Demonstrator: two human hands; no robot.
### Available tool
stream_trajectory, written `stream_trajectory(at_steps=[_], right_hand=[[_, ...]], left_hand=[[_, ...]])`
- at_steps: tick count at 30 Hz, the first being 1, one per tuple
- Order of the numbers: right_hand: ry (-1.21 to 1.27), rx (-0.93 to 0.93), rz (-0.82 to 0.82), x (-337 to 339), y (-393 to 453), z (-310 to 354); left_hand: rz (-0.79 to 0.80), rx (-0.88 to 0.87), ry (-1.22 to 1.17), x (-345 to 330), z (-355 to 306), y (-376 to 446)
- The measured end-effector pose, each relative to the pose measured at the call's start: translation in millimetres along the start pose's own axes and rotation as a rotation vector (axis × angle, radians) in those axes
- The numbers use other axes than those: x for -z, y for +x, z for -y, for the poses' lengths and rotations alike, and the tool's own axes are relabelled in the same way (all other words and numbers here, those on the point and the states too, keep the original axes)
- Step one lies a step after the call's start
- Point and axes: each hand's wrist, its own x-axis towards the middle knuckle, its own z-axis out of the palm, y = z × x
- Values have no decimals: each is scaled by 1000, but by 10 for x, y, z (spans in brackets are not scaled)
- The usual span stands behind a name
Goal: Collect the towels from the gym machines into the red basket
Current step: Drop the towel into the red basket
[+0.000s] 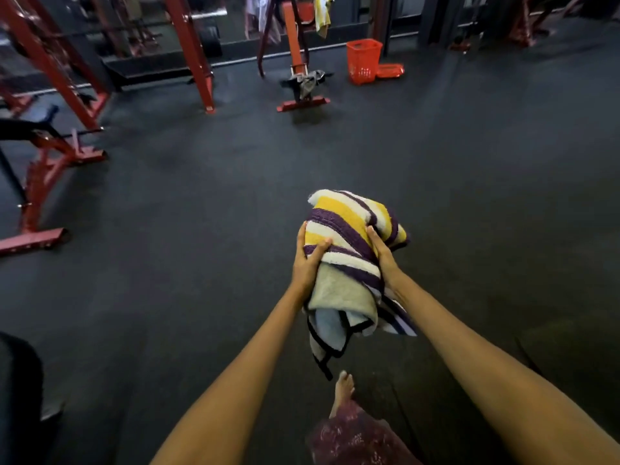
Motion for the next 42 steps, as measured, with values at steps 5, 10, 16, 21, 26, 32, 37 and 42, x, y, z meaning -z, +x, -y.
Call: stream_trajectory(at_steps=[5,10,16,21,26,32,37,42], right_hand=[[6,53,24,2,1166,614],[-3,155,4,-44,2033,1326],[-101,338,-157,79,3102,1919],[-248,406,-250,206,4250,2398],[-459,466,-275,293,5306,3058],[-362,415,-285,781,6446,3889],[-298,446,-312,1310,7378,4437],[-269,481,-310,1904,8420,5190]], left_hand=[[-38,-47,-74,-38,-142,1062],[-4,37,-100,-186,-379,2183],[136,212,-291,-398,-540,3531],[169,225,-310,-561,-507,4894],[191,242,-317,-726,-565,6280],[234,264,-261,-1230,-876,7729],[246,229,-242,-1805,-852,8881],[215,180,-291,-2504,-940,10133]])
